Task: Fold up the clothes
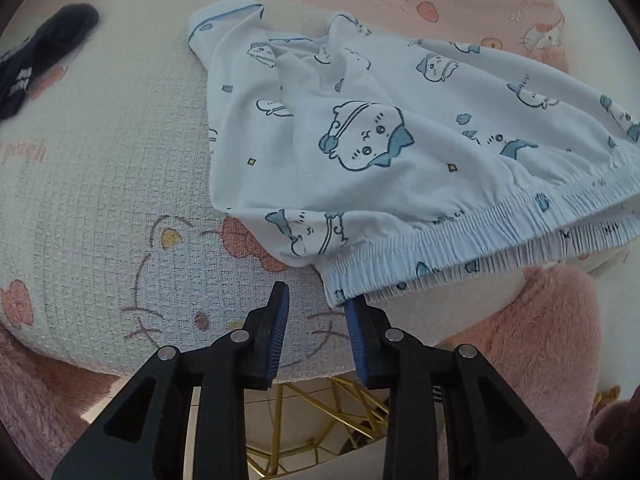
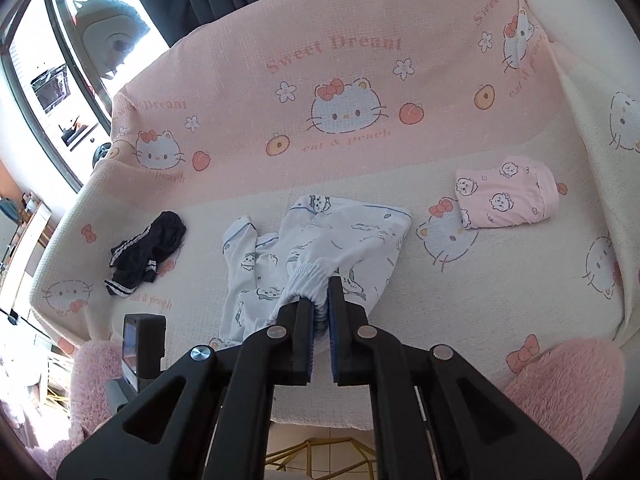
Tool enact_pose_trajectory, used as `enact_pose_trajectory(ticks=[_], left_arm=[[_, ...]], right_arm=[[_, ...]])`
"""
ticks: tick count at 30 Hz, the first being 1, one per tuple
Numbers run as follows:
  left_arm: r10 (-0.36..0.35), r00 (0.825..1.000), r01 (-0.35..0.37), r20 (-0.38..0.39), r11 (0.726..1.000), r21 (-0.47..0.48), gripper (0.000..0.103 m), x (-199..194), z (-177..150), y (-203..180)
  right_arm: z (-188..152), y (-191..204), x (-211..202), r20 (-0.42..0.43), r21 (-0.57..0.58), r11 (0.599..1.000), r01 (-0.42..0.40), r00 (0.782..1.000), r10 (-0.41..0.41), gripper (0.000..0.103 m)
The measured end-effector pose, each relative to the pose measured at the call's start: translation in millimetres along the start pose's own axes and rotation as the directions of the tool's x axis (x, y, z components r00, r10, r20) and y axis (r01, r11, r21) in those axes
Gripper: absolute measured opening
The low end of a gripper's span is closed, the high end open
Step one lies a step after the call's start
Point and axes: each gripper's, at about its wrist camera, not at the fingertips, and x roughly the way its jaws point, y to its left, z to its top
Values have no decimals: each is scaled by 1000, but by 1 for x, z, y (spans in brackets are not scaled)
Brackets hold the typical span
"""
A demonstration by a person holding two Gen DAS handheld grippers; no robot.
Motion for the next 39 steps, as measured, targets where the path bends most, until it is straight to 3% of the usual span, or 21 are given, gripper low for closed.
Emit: enact_pose_trajectory(ticks=[3,5,8,10,12,17,19,20,22,25,26,28,31,33,35,39], left_arm=[[14,999,-13,46,1000,-16,29,-10,3,3],[27,996,-25,82,999,-26,20,-18,5,4],[70,970,-68,233,998,-19,12,-71,19,2],[59,934,-64,353,998,1,11,-123,35,0],[26,883,-48,468,998,35,11,-179,48,-6],[6,731,-118,682,986,117,11,-296,68,-23],[-16,708,-118,706,983,141,11,-328,71,-23],[-30,717,-110,696,982,156,11,-337,71,-21],[-54,754,-75,655,983,168,12,-329,75,-16],[-81,876,-3,476,985,174,12,-266,74,-15],[-88,908,19,410,986,168,12,-242,71,-16],[-119,951,74,284,984,163,12,-189,58,-18],[-199,967,177,157,974,145,19,-134,36,-26],[-221,969,202,114,967,152,39,-113,21,-37],[-236,968,220,85,962,161,40,-98,10,-46],[-181,981,170,63,973,159,41,-72,7,-53]], right_arm=[[0,0,-4,6,-9,1000,11,1000,-11,5],[1,-2,-6,4,-11,1000,15,1000,-15,5],[7,-5,-11,-6,-16,1000,-2,1000,1,5],[19,-2,-21,15,-52,999,-2,1000,2,5],[35,5,-37,54,-84,996,-18,998,22,5],[68,24,-82,161,-120,988,-95,980,114,5],[77,30,-98,189,-130,982,-139,968,162,5],[80,33,-102,191,-135,980,-149,966,173,5],[83,39,-102,181,-152,979,-139,969,166,5],[76,45,-85,141,-170,979,-108,981,133,6],[73,45,-80,122,-162,979,-120,983,141,5],[66,46,-71,91,-145,979,-142,984,156,5],[58,48,-63,58,-138,979,-149,986,158,6],[55,48,-61,50,-138,980,-145,987,153,6],[53,48,-60,45,-139,981,-139,988,146,6],[48,49,-64,40,-135,980,-147,987,153,6]])
